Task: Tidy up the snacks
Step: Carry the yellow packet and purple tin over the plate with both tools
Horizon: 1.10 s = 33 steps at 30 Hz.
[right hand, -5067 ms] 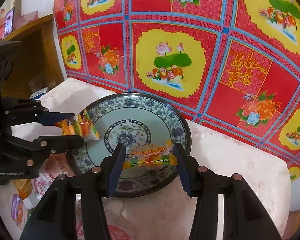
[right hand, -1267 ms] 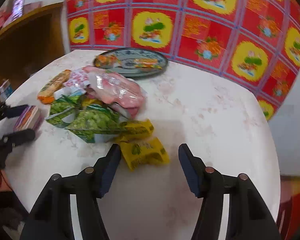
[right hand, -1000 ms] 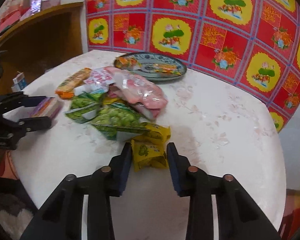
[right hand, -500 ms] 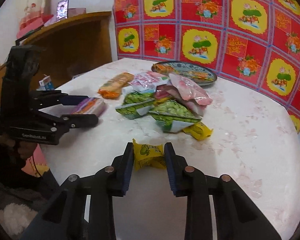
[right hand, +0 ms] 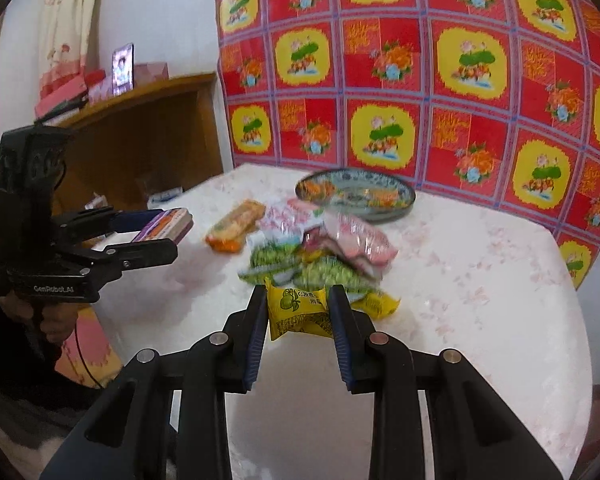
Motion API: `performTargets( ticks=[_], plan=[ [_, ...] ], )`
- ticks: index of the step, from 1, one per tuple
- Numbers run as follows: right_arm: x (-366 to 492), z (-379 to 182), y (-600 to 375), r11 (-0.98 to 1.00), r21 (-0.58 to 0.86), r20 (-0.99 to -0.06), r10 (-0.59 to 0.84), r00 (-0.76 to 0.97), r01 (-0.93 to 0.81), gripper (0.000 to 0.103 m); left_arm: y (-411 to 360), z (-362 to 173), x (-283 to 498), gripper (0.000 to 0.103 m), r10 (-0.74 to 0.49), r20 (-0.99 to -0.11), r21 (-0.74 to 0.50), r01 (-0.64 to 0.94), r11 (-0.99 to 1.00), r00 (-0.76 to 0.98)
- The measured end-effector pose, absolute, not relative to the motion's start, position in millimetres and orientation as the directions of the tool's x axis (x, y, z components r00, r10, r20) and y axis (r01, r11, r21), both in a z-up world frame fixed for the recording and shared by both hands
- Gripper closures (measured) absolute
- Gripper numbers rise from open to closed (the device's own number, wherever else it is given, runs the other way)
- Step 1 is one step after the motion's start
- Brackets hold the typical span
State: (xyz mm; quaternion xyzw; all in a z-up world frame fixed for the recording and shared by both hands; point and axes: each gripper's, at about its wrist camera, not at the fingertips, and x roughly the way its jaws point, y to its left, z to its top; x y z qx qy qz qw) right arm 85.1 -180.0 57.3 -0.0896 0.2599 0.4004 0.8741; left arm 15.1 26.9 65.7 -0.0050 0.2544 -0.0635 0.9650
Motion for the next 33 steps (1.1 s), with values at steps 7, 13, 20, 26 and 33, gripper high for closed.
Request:
performTargets(
  ticks=[7, 13, 20, 26, 33],
  plan=[
    [85, 90, -175, 0.647, -0.004, -0.488, 0.665, 0.566, -0.763, 0.072, 24, 103, 21, 0.035, -0.110, -0.482, 0.012, 0.132, 0.991, 0.869],
    [92, 104, -171, 0.653, -0.032, -0.479, 0.654, 0.585, -0.757, 0.072, 24, 116, 36, 0.035, -0.116, -0.505, -0.004, 0.132, 0.991, 0.855],
    [114, 115, -169, 0.660, -0.011, -0.480, 0.655, 0.583, -0.751, 0.072, 29, 121, 68, 0.035, -0.099, -0.533, 0.002, 0.119, 0.993, 0.840],
    [150, 123, -163, 0.669, 0.019, -0.503, 0.649, 0.571, -0.743, 0.072, 37, 122, 109, 0.035, -0.094, -0.562, -0.002, 0.113, 0.994, 0.822],
    [210, 122, -146, 0.680, 0.014, -0.578, 0.604, 0.549, -0.733, 0.072, 38, 114, 165, 0.035, -0.090, -0.610, 0.034, 0.140, 0.990, 0.787]
  ],
)
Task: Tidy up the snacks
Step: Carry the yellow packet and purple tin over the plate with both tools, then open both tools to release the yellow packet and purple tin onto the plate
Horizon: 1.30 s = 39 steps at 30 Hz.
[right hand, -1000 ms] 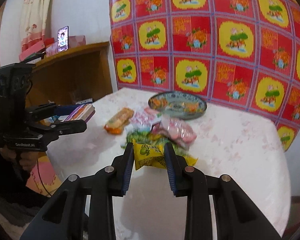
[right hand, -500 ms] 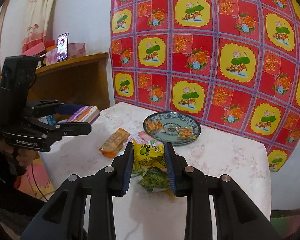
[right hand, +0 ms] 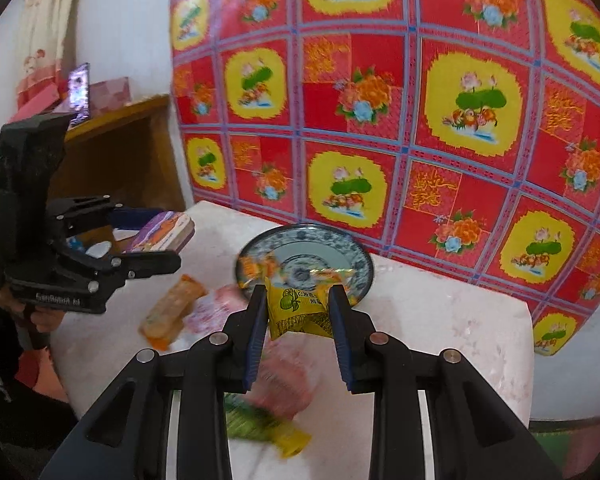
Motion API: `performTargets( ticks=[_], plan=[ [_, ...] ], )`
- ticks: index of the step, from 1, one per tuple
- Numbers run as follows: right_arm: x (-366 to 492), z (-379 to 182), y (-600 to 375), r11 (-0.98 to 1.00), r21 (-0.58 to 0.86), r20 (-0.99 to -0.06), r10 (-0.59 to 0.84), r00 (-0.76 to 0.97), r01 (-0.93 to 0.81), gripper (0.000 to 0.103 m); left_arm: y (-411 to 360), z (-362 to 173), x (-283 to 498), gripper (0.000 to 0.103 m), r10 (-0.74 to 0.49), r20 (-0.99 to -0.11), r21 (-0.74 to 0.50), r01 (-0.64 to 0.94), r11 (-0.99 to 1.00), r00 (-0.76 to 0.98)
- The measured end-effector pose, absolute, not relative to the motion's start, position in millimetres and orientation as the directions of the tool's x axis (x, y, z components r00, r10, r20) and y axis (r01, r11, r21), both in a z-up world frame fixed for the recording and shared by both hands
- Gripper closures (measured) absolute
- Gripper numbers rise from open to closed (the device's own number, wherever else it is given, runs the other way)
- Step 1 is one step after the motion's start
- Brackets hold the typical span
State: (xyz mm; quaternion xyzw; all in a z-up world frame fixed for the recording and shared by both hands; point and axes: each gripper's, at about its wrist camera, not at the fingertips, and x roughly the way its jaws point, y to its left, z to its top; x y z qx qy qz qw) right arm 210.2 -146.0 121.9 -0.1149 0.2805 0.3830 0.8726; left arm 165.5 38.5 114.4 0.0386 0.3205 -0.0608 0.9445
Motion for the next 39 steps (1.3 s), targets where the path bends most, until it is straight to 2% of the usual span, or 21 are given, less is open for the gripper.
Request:
performTargets(
  ticks=[5, 10, 16, 24, 28, 29, 31, 32, 33, 39],
  plan=[
    [253, 126, -134, 0.679, 0.044, -0.598, 0.605, 0.525, -0.733, 0.071, 44, 100, 208, 0.035, -0.147, -0.652, -0.029, 0.170, 0.985, 0.744],
    [284, 112, -114, 0.683, 0.074, -0.630, 0.597, 0.498, -0.726, 0.071, 46, 78, 241, 0.035, -0.113, -0.685, 0.006, 0.160, 0.987, 0.720],
    [304, 79, -87, 0.673, 0.059, -0.678, 0.570, 0.465, -0.738, 0.071, 57, 52, 268, 0.035, -0.190, -0.748, -0.096, 0.179, 0.979, 0.636],
    [315, 52, -70, 0.649, 0.013, -0.711, 0.541, 0.450, -0.760, 0.071, 59, 44, 277, 0.035, -0.146, -0.733, -0.055, 0.156, 0.986, 0.665],
    [311, 47, -65, 0.632, -0.027, -0.707, 0.536, 0.462, -0.775, 0.071, 65, 41, 282, 0.035, -0.153, -0.721, -0.076, 0.142, 0.987, 0.676],
    [310, 46, -64, 0.630, -0.035, -0.703, 0.536, 0.467, -0.776, 0.071, 66, 42, 282, 0.034, -0.157, -0.715, -0.080, 0.143, 0.986, 0.681],
    [309, 46, -61, 0.636, -0.064, -0.693, 0.526, 0.493, -0.769, 0.061, 68, 45, 279, 0.032, -0.176, -0.698, -0.092, 0.157, 0.983, 0.694],
    [308, 46, -60, 0.639, -0.084, -0.688, 0.518, 0.508, -0.765, 0.050, 69, 47, 279, 0.030, -0.180, -0.693, -0.097, 0.158, 0.983, 0.698],
    [308, 46, -58, 0.638, -0.093, -0.685, 0.516, 0.514, -0.764, 0.046, 70, 49, 278, 0.029, -0.180, -0.688, -0.100, 0.154, 0.983, 0.703],
    [307, 55, -63, 0.639, -0.083, -0.653, 0.545, 0.526, -0.765, 0.045, 79, 57, 277, 0.011, -0.193, -0.656, -0.131, 0.142, 0.981, 0.730]
  ],
)
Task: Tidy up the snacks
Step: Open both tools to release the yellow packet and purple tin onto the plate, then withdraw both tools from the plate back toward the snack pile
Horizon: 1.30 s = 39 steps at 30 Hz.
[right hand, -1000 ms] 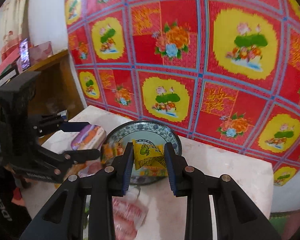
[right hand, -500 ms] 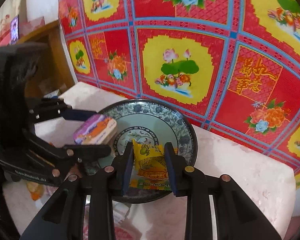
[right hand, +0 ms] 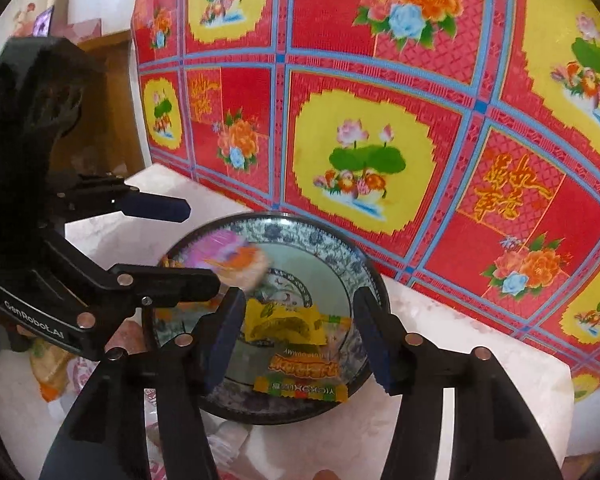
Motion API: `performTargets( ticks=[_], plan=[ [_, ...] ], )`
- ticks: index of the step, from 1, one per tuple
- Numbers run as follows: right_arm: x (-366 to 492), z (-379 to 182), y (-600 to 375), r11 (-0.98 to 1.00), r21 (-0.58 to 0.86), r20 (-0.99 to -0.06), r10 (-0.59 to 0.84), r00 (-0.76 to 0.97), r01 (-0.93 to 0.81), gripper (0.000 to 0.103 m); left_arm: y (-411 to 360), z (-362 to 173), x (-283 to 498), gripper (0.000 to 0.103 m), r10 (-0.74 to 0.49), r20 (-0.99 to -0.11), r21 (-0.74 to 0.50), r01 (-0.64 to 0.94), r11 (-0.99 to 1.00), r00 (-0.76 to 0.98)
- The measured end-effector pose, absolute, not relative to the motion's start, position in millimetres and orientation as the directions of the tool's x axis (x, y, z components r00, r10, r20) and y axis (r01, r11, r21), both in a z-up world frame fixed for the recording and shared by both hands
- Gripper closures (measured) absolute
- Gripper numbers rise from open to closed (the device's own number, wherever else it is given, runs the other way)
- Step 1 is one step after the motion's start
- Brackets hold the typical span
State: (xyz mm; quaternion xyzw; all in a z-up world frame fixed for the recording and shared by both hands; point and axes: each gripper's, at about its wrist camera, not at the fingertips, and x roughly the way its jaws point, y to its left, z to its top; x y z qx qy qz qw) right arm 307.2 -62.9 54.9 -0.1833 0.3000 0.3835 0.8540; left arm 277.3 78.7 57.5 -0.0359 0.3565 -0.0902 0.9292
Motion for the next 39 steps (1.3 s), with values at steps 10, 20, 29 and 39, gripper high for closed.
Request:
performTargets(
  ticks=[10, 20, 29, 39],
  plan=[
    [300, 78, -84, 0.670, -0.028, -0.620, 0.571, 0.538, -0.742, 0.045, 77, 77, 257, 0.010, -0.151, -0.634, -0.069, 0.139, 0.988, 0.759],
    [267, 94, -117, 0.710, 0.049, -0.627, 0.569, 0.532, -0.702, 0.045, 62, 88, 208, 0.010, -0.077, -0.648, -0.022, 0.083, 0.996, 0.758],
    [192, 114, -138, 0.703, -0.012, -0.579, 0.575, 0.578, -0.711, 0.045, 39, 101, 140, 0.010, -0.046, -0.616, 0.021, 0.075, 0.997, 0.786],
    [109, 105, -148, 0.668, -0.036, -0.560, 0.602, 0.569, -0.743, 0.045, 7, 88, 73, 0.010, -0.084, -0.592, 0.027, 0.124, 0.992, 0.801]
  ],
)
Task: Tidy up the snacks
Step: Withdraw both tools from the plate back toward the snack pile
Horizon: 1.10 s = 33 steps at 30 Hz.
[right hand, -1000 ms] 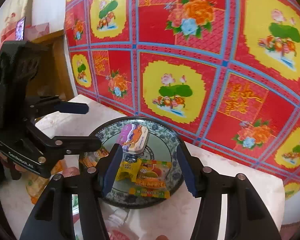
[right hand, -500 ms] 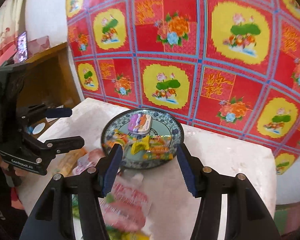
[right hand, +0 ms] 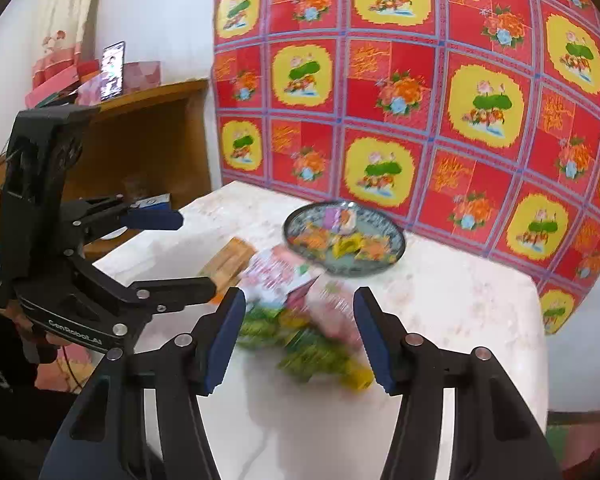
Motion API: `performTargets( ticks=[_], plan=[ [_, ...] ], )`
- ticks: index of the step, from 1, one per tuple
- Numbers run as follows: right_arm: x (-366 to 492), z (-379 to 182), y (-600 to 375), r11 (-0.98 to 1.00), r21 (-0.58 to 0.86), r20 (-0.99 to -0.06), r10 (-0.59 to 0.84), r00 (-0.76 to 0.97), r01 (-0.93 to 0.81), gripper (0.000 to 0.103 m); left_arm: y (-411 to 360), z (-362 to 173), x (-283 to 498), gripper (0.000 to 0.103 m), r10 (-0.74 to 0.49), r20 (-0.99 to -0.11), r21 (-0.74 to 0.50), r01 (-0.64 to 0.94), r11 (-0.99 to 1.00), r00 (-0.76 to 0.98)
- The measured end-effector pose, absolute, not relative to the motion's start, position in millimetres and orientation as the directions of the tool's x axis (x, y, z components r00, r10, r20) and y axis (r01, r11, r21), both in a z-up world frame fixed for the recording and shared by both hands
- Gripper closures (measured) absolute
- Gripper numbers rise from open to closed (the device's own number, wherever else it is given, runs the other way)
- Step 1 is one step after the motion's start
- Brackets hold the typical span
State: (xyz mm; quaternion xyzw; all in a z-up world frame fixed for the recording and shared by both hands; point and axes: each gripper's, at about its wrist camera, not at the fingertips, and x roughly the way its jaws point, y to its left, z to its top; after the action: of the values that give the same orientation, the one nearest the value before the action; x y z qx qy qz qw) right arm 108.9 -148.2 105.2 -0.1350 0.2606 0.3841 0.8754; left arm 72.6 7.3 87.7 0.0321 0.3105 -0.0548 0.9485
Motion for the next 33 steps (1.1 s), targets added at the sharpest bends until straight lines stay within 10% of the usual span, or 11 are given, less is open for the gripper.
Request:
performTargets(
  ticks=[33],
  plan=[
    [109, 12, -165, 0.810, 0.014, -0.679, 0.438, 0.589, -0.586, 0.045, 25, 18, 52, 0.011, -0.113, -0.650, -0.086, 0.074, 0.994, 0.752]
  ],
)
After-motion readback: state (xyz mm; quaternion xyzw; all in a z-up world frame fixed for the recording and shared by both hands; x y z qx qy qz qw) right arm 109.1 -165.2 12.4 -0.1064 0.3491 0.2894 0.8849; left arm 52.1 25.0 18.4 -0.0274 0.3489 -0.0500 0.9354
